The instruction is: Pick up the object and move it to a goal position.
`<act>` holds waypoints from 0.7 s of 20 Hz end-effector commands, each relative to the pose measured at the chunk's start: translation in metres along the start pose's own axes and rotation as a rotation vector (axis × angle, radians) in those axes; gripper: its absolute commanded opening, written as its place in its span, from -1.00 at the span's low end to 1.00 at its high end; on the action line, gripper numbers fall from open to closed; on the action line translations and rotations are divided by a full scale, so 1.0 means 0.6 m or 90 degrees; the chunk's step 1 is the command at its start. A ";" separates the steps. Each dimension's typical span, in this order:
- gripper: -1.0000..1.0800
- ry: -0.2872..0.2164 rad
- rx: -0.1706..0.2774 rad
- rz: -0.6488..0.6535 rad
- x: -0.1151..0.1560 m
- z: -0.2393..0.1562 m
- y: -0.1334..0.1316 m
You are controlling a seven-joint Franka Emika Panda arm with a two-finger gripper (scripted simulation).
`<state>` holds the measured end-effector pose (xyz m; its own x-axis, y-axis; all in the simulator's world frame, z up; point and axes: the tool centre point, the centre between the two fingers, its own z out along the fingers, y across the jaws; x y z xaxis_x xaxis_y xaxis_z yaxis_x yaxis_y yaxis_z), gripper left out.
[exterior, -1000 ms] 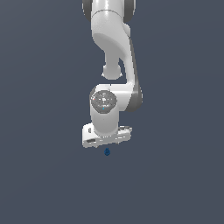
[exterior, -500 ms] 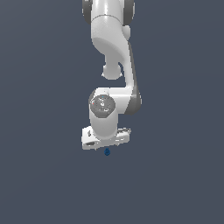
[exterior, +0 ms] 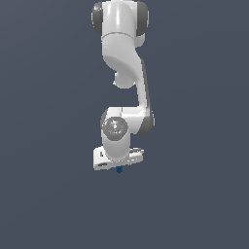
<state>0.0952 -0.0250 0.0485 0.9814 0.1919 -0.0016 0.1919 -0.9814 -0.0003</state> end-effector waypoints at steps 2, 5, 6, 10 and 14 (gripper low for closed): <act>0.92 0.001 0.000 0.000 0.002 0.012 0.000; 0.92 0.001 0.000 0.000 0.003 0.010 0.001; -1.00 0.001 0.000 0.000 0.003 0.010 0.001; -1.00 0.001 0.000 0.000 0.003 0.010 0.001; -1.00 0.001 0.000 0.000 0.003 0.010 0.001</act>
<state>0.0970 -0.0251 0.0424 0.9814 0.1921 -0.0002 0.1921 -0.9814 0.0000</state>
